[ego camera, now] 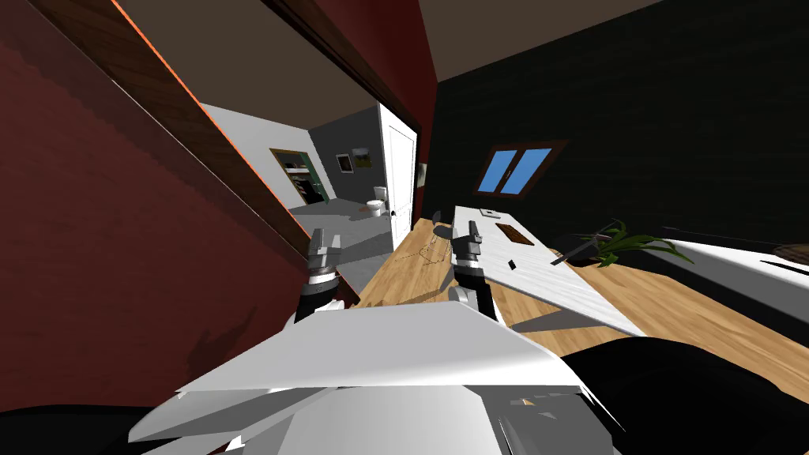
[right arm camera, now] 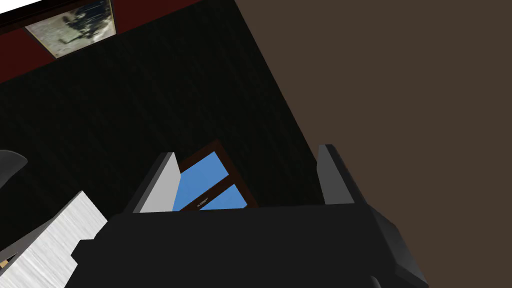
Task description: Push the door open
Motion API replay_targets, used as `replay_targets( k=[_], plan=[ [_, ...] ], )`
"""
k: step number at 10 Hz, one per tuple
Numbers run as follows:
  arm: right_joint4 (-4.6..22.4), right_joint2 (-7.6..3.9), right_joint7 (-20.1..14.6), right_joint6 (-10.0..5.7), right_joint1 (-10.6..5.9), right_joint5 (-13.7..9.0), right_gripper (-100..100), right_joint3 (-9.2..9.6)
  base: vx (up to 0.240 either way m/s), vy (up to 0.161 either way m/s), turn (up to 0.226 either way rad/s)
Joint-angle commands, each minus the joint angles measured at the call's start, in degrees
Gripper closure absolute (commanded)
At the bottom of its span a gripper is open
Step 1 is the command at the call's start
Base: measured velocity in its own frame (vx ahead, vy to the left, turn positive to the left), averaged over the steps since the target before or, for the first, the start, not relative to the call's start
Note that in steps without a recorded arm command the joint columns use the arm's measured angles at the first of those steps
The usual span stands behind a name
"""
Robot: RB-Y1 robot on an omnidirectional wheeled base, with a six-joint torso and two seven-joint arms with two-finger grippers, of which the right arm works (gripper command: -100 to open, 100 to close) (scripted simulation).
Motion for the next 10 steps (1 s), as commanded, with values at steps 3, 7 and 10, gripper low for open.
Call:
replay_targets(
  k=[3,7,10],
  plan=[
    [1.6,-0.97,2.1,1.8,-0.11,-3.7,-100,0.73,0.117,-0.021,0.024],
    [3.8,-2.04,5.0,4.24,-0.25,-8.8,-100,1.71,0.111,-0.019,0.027],
    [5.5,-2.7,7.3,6.11,-0.36,-12.7,-100,2.46,0.102,-0.006,0.023]
  ],
)
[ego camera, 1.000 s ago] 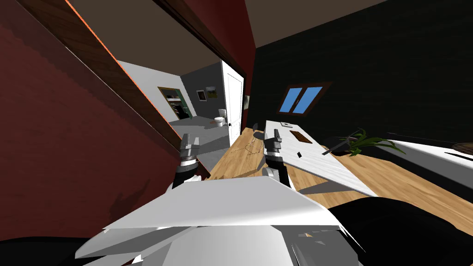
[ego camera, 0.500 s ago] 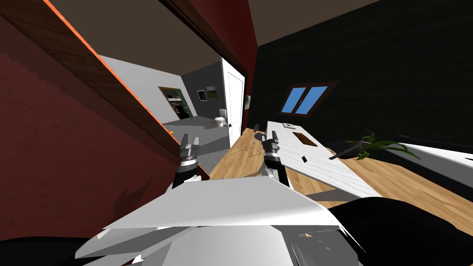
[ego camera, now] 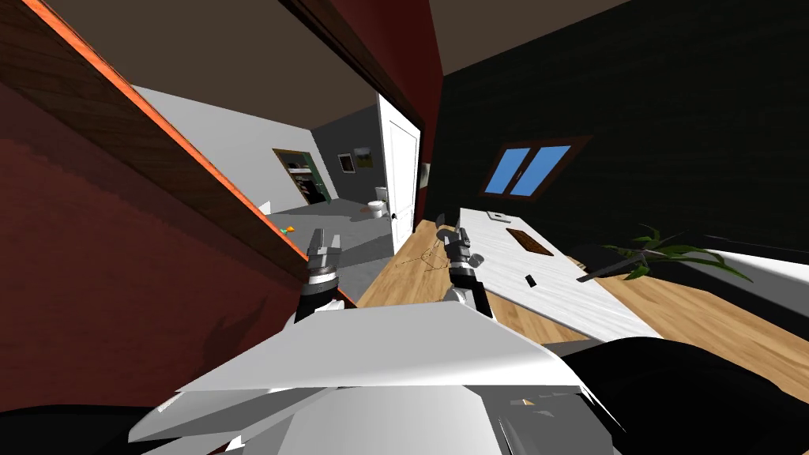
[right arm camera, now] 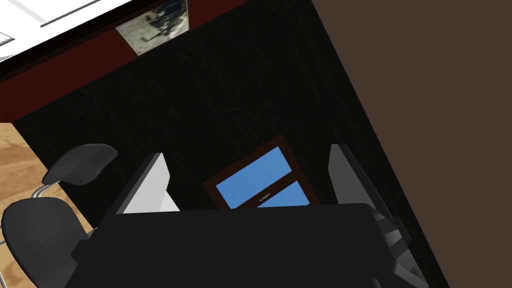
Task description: Push the door open
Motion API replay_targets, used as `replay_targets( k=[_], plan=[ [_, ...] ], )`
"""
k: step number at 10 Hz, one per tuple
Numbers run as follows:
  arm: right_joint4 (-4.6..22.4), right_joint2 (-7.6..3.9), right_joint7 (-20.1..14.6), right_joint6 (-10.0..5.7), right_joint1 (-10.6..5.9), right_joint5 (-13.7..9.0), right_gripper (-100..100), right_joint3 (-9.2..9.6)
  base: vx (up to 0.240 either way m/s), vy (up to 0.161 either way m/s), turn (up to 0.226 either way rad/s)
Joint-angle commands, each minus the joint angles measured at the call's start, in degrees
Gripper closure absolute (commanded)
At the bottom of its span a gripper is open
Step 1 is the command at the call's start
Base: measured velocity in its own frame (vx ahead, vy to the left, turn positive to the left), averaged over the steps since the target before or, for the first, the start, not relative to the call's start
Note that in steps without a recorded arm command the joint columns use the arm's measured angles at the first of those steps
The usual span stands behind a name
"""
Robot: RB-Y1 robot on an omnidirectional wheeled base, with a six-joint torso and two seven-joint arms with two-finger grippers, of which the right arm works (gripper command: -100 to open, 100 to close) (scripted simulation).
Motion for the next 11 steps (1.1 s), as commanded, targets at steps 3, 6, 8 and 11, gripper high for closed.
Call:
replay_targets(
  k=[3,6,8,11],
  plan=[
    [1.8,-0.62,2.5,2.09,-0.19,-4.1,-100,0.81,0.11,-0.019,0.023],
    [3.4,-1.09,4.6,3.86,-0.29,-7.8,-100,1.52,0.082,-0.017,0.026],
    [4.5,-1.4,6.0,5.03,-0.36,-10.2,-100,2.0,0.098,-0.016,0.023],
    [6.1,-1.85,8.2,6.88,-0.47,-14.1,-100,2.74,0.092,-0.023,0.027]
  ],
)
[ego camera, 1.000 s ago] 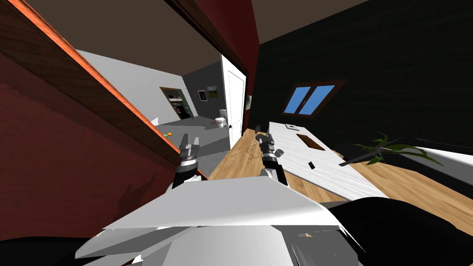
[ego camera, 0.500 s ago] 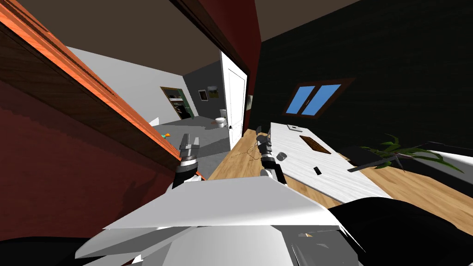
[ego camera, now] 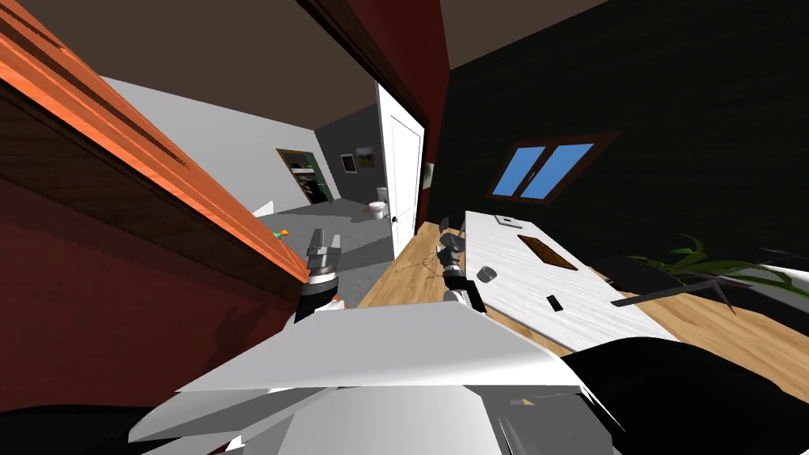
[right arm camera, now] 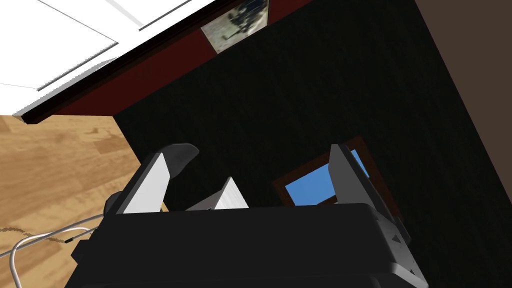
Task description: Push the door open
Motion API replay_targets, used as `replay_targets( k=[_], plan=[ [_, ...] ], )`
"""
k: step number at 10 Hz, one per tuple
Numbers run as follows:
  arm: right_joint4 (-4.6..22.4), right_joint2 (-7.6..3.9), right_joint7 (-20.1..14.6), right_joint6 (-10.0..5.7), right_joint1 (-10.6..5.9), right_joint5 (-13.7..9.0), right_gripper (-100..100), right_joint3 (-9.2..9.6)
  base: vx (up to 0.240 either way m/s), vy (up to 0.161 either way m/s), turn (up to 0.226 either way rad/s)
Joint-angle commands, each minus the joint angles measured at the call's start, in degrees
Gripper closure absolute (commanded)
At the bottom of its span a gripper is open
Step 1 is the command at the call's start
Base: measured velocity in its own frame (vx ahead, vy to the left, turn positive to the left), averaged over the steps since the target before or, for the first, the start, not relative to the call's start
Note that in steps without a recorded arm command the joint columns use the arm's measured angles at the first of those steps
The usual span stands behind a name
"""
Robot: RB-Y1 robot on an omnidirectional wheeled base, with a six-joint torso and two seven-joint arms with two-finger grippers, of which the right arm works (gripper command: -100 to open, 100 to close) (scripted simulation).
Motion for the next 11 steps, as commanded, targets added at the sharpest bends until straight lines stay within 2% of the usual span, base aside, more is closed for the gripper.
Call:
replay_targets(
  k=[1,11],
  plan=[
    [1.3,-0.46,1.2,0.87,-0.22,-2.4,-100,0.36,0.113,-0.027,0.026],
    [7.8,-1.66,9.7,8.01,-0.64,-17.2,-100,3.24,0.096,-0.027,0.03]
  ],
)
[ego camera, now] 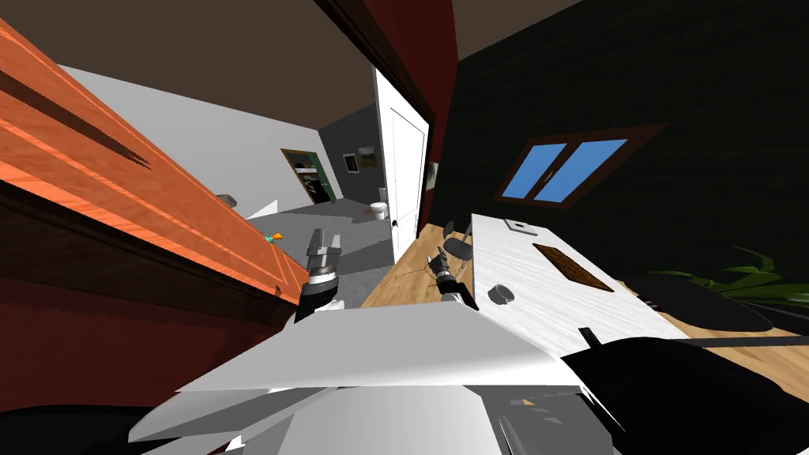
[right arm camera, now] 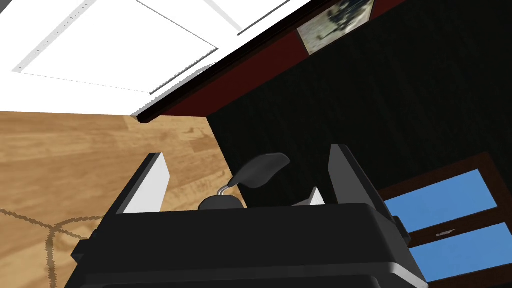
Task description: Push the door open
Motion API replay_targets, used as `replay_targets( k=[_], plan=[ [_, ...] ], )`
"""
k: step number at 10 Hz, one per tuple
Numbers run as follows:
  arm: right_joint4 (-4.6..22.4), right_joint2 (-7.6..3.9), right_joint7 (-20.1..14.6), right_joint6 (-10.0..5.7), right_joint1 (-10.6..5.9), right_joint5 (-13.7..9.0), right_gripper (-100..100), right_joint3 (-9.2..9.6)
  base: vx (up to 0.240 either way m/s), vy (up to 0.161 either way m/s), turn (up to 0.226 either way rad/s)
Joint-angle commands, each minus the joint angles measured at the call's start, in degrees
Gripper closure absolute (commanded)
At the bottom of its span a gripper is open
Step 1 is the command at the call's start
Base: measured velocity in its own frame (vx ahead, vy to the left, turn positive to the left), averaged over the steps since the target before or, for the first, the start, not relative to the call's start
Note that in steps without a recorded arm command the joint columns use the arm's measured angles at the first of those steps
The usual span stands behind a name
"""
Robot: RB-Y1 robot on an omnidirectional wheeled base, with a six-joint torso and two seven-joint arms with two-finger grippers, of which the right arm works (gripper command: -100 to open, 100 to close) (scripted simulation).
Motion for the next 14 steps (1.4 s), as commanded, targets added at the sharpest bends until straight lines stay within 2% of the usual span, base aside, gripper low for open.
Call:
replay_targets(
  k=[1,10,11,12,14],
  plan=[
    [0.6,0.17,1.7,2.08,-0.09,-2.6,-100,0.05,0.095,-0.028,0.037],
    [7.1,-0.57,10.2,9.19,-0.52,-17.4,-100,2.92,0.097,-0.031,0.033],
    [7.8,-0.64,11.1,9.99,-0.56,-18.8,-100,3.25,0.089,-0.026,0.032],
    [7.8,-0.64,11.1,9.99,-0.56,-19.0,-100,3.25,0.062,-0.012,0.013],
    [9.3,-0.74,13.1,11.65,-0.66,-22.3,-100,3.91,0.067,-0.022,0.028]
  ],
)
